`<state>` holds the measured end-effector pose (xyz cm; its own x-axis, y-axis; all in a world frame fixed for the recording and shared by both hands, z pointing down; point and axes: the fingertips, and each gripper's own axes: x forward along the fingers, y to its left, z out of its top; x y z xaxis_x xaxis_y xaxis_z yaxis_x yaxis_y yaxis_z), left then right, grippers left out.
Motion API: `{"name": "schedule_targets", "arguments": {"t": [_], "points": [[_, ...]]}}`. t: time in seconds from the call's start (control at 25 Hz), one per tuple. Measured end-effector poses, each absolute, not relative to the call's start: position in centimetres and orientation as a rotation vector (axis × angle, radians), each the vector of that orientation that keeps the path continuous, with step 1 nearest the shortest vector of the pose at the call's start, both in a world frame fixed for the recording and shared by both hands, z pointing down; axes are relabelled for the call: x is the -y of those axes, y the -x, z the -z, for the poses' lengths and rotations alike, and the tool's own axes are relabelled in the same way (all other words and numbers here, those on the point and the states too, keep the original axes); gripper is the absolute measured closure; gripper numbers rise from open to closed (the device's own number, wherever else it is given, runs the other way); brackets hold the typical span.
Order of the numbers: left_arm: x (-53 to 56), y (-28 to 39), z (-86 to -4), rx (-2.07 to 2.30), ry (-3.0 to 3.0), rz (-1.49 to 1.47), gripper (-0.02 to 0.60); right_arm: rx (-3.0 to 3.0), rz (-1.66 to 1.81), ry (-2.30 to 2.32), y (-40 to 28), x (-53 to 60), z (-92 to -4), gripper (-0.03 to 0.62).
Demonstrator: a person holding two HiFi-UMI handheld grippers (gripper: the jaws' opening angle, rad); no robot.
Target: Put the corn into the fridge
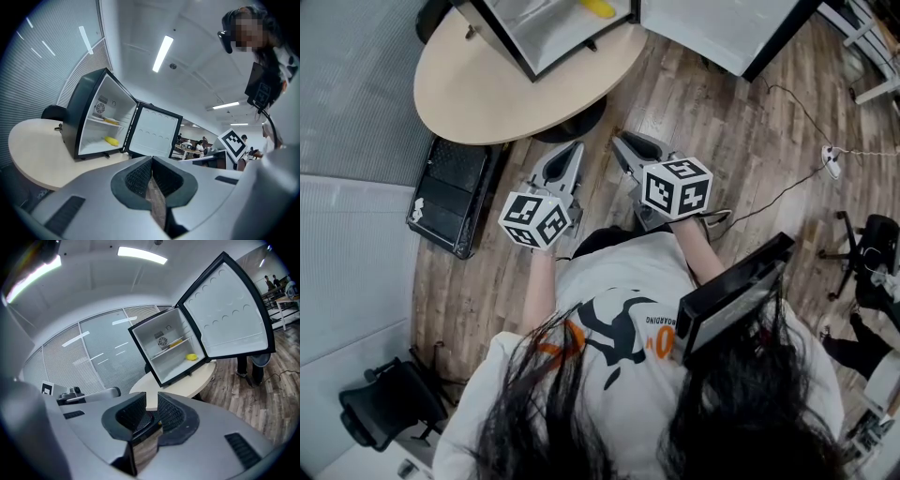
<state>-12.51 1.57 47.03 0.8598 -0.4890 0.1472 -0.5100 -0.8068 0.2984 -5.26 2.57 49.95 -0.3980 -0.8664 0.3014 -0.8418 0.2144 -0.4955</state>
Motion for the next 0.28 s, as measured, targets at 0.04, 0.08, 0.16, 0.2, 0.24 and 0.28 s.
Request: {"name": "schedule_targets", "arguments": {"t": [0.04, 0.08, 0.16, 0.2, 0.24, 0.28], "points": [[-1.61, 12.52, -47.01, 0.749, -2.706, -0.090, 0.569, -2.416, 0.941, 1.699, 5.25, -2.60, -49.89, 0.522], [-1.56, 12.58, -47.02, 0.750, -2.706, -0.089, 0.569, -2.416, 0.940, 1.697, 5.29, -2.55, -49.86, 0.522], [-1.30, 12.76, -47.04, 0.754, -2.704, -0.088, 0.571, -2.418, 0.938, 1.697, 5.41, -2.30, -49.81, 0.522], [-1.14, 12.84, -47.03, 0.756, -2.703, -0.087, 0.571, -2.419, 0.937, 1.696, 5.46, -2.14, -49.78, 0.522], [-0.97, 12.93, -47.00, 0.759, -2.702, -0.085, 0.571, -2.420, 0.935, 1.696, 5.52, -1.98, -49.74, 0.522], [-0.80, 13.02, -46.97, 0.762, -2.700, -0.083, 0.571, -2.420, 0.934, 1.695, 5.58, -1.83, -49.69, 0.522]]}}
